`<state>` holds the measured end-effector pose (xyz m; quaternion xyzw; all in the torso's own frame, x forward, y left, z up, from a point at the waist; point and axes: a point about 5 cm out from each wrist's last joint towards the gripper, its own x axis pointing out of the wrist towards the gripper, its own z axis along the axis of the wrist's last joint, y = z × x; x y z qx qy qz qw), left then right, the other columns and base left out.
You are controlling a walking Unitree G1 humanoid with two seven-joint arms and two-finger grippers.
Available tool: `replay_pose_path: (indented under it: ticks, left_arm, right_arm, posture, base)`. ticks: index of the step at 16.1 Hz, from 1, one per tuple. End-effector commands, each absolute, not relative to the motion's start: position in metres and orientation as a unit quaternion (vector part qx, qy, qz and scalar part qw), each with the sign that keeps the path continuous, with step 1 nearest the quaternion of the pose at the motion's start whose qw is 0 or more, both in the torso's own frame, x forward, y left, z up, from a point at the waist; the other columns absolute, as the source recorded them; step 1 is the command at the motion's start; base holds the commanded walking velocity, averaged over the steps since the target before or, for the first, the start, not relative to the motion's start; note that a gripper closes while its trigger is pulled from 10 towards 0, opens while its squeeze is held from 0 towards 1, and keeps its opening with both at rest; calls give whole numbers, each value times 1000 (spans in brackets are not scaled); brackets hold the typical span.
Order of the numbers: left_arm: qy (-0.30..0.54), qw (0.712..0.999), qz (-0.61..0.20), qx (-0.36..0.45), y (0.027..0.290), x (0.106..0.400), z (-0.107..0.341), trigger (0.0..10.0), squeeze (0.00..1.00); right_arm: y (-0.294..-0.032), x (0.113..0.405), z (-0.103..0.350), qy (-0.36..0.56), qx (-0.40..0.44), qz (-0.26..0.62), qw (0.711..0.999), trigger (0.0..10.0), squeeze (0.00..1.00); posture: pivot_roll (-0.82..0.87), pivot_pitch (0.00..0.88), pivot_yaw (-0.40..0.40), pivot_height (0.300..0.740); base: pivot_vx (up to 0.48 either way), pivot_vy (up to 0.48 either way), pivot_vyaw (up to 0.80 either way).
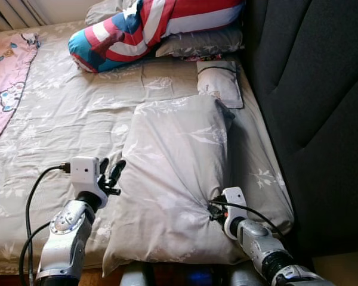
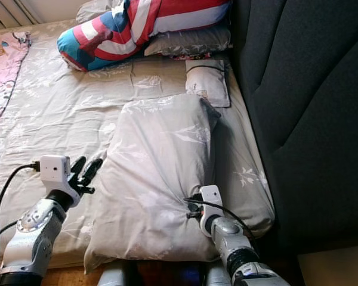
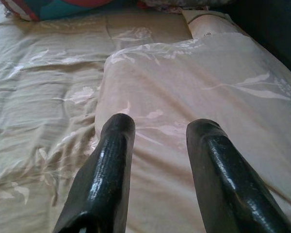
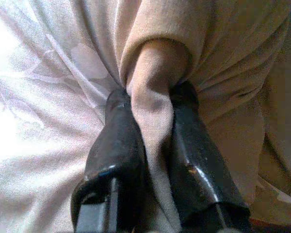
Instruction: Clean up the room
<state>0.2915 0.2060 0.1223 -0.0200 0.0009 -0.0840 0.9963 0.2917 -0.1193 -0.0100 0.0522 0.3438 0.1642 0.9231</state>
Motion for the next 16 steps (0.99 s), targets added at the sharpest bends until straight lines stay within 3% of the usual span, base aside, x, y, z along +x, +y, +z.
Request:
replay_pose_path:
  ticks: [1, 10, 13, 15, 16]
  left_arm:
    - [12, 996, -83, -13, 208, 293, 117, 10000, 0]
    - [67, 993, -91, -22, 204, 327, 97, 10000, 0]
    - [126, 988, -73, -43, 207, 334, 75, 10000, 0]
    - [166, 984, -64, -13, 209, 329, 57, 10000, 0]
    - [169, 984, -60, -21, 210, 327, 54, 10000, 1000]
  right_arm:
    - [-108, 257, -40, 425, 61, 180, 885, 0, 0]
    - [-115, 254, -42, 426, 59, 185, 883, 0, 0]
    - [-123, 252, -44, 427, 60, 186, 883, 0, 0]
    - [-127, 250, -44, 426, 60, 190, 883, 0, 0]
    - [-129, 249, -44, 426, 59, 192, 882, 0, 0]
  posture:
    - [62, 266, 101, 655]
    - [29, 286, 59, 655]
    - [-11, 307, 18, 655]
    - [-38, 321, -4, 655]
    - [-51, 325, -16, 655]
  base:
    - [0, 0, 0]
    - [0, 0, 0]
    - [0, 0, 0]
    - [0, 0, 0]
    - [0, 0, 0]
